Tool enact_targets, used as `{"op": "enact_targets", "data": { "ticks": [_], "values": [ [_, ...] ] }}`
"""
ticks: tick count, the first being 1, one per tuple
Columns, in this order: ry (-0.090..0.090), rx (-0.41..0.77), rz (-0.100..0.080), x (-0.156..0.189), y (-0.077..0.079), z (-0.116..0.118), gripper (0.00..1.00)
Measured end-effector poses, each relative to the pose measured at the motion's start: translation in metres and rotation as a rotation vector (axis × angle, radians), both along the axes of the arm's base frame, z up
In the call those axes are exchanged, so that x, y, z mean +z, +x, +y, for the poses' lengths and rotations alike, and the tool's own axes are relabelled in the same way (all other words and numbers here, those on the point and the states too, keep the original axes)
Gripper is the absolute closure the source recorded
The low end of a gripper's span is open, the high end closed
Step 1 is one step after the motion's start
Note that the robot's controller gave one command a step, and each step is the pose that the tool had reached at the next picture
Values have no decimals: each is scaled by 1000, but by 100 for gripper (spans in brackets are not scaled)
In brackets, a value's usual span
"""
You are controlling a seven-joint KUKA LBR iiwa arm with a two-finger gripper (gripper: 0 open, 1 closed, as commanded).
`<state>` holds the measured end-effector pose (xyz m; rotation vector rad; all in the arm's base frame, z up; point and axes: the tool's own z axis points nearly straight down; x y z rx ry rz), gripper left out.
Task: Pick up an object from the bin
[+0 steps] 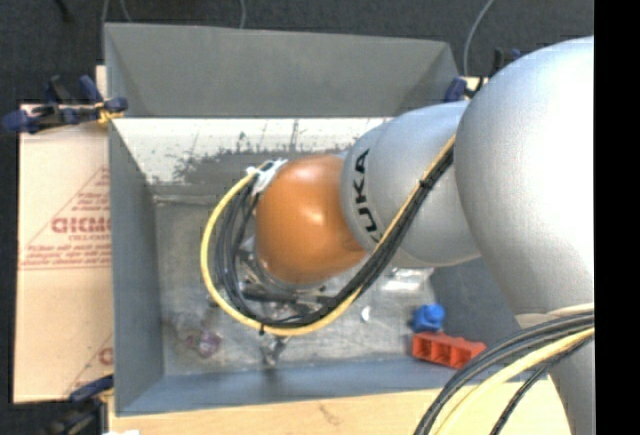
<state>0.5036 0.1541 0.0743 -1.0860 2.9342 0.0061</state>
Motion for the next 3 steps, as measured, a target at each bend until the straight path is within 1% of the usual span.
{"op": "enact_targets", "data": {
  "ticks": [1, 2, 3],
  "values": [
    [0, 79, -4, 1, 29, -71, 0],
    [-2, 254, 1, 0, 45, -83, 0],
    [-7, 238, 4, 1, 134, -92, 0]
  ]
}}
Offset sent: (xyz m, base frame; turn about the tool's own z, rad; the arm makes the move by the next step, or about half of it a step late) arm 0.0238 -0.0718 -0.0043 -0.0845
